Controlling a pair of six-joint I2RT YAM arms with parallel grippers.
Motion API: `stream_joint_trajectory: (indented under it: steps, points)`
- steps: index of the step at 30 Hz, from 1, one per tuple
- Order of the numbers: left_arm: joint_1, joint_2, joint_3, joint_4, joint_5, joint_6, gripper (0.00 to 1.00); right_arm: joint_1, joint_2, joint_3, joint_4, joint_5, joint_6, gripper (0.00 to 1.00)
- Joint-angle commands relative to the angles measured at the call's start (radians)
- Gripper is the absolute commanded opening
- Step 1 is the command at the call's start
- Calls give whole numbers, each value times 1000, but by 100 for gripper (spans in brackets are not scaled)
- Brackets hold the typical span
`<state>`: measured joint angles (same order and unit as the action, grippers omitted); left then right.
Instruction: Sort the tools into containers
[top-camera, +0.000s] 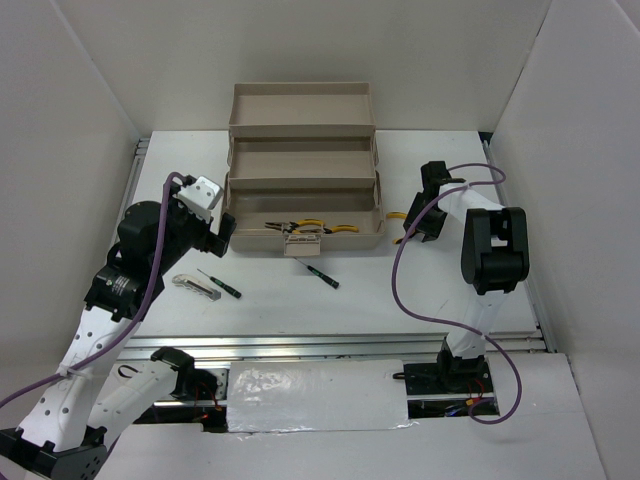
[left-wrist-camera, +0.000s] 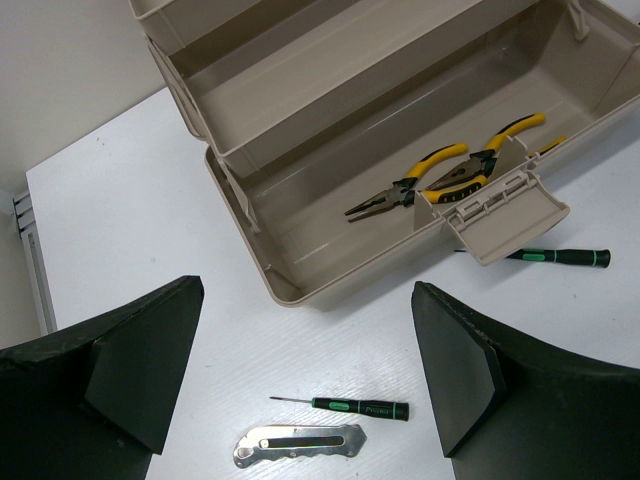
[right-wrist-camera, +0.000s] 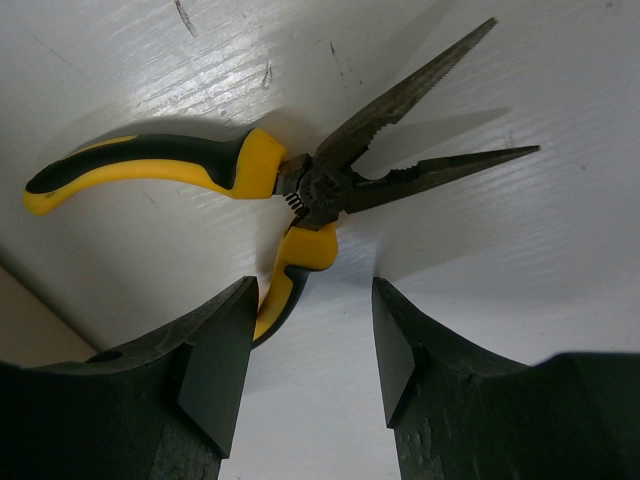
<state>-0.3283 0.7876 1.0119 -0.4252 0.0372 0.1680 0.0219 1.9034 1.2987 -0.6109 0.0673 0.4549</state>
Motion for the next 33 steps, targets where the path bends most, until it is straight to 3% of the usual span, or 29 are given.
stream_joint_trajectory:
  steps: [1, 6, 11, 16, 21, 25, 30, 33]
  points:
    - [8, 1, 8, 58, 6, -18, 99, 15, 16, 40, 30, 34, 27, 56]
    - [11, 4, 13, 55, 16, -13, 99, 23, 32, 69, 8, 52, 13, 50]
    - [12, 9, 40, 43, 12, 11, 99, -16, 65, 114, -39, 14, -27, 0]
    - [14, 4, 63, 36, 7, 36, 99, -103, 40, 103, -75, -24, -79, 0]
    - [15, -10, 60, 42, 15, 24, 99, -238, -108, 71, -119, -142, -146, 0]
    - [15, -14, 33, 59, 20, 5, 99, -275, -255, 94, -161, -184, -261, 0]
    - [17, -11, 14, 68, 18, -22, 99, -229, -417, 91, -147, -209, -389, 0]
    - [18, -10, 8, 77, 7, -39, 99, -92, -551, 67, -81, -137, -444, 0]
